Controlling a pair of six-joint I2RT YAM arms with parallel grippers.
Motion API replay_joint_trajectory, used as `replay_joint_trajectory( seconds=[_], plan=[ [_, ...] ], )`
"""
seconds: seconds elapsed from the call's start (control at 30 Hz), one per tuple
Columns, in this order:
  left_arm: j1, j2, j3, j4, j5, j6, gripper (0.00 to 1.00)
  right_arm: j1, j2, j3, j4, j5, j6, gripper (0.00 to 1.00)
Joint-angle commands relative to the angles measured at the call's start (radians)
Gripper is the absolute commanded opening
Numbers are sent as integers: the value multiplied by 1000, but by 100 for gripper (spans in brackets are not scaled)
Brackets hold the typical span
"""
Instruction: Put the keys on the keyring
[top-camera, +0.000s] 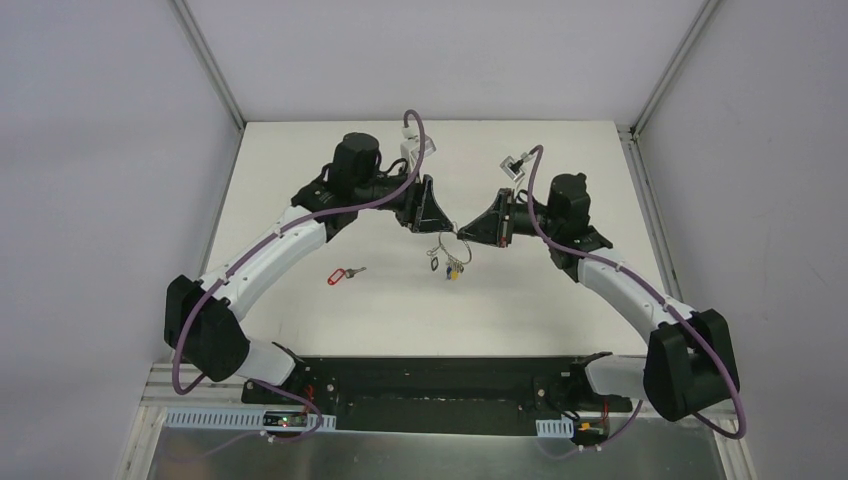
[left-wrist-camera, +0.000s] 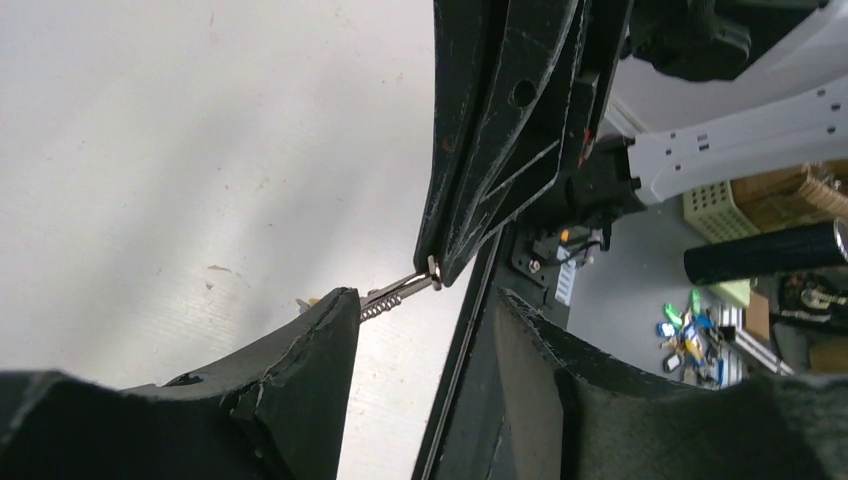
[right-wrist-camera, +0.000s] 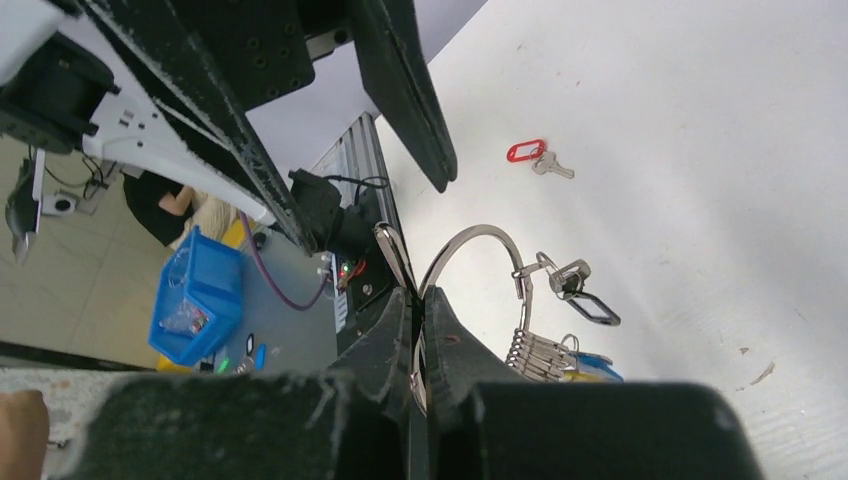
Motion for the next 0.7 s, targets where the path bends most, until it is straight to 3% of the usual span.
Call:
replay_joint_trajectory(
  seconds=[0.0, 0.67],
  plan=[
    [-2, -13, -41, 219, -61, -160, 52, -15, 17, 24, 108, 61, 137, 0],
    [-2, 68, -106, 433, -71, -341, 33, -55, 67, -10, 232, 92, 325, 0]
  ],
)
